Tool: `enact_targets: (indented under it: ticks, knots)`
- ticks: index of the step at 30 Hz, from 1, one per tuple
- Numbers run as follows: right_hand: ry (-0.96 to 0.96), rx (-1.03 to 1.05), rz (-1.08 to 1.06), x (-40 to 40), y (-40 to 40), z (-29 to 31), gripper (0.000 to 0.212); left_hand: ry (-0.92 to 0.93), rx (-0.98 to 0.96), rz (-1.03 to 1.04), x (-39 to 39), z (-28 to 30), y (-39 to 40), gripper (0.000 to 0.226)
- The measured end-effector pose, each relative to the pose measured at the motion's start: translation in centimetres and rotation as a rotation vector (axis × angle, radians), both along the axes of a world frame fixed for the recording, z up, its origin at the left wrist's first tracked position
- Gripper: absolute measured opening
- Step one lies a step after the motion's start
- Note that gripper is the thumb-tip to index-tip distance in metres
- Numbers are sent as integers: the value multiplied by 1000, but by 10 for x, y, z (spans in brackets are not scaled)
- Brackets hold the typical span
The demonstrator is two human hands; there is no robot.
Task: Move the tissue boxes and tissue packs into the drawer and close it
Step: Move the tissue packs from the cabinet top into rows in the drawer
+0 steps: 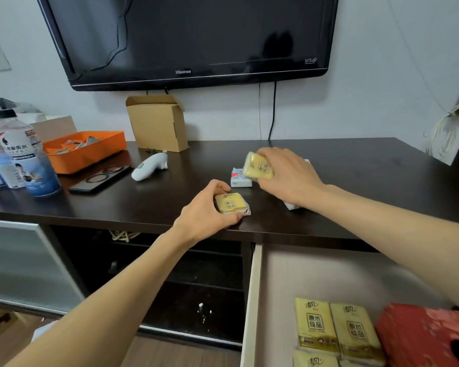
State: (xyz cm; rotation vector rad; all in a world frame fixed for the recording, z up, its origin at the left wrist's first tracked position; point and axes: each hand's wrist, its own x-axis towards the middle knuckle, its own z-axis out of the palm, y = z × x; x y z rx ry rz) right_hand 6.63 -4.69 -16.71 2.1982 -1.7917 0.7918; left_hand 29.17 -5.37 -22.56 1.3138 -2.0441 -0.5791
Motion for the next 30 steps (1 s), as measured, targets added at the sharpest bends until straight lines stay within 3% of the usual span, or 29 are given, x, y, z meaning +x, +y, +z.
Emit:
enact_targets:
  ticks: [3, 6, 10, 13, 17, 20, 24, 27, 30]
  knots:
    - [-131, -80, 4, -15, 25, 4, 61, 13, 2, 4, 1, 2, 2, 66]
    - [-55, -53, -68, -39, 53, 0, 65, 9, 25, 5, 1, 2, 2, 68]
    - [61, 97, -253, -85, 94, -11, 55, 64, -20, -55, -5, 3, 14, 69]
    - [25, 312, -265, -108, 110, -17, 39, 74, -56, -126, -21, 5, 32, 67]
    - [-79, 625, -108, -120, 121, -1, 81, 36, -86, -241, -49, 12, 64, 65]
    - [-78, 558, -75, -123, 130, 1, 69, 62, -75, -306, -60, 16, 89, 63]
    - [-170, 391, 39, -114, 154, -3, 78, 25, -39, -401, -68, 2, 122, 60]
    - [-199, 432, 107, -103, 181, -15, 82, -99, 18, -443, -70, -23, 139, 55]
    - [-46, 496, 75, -93, 207, -34, 84, -281, 19, -464, -73, -39, 146, 51]
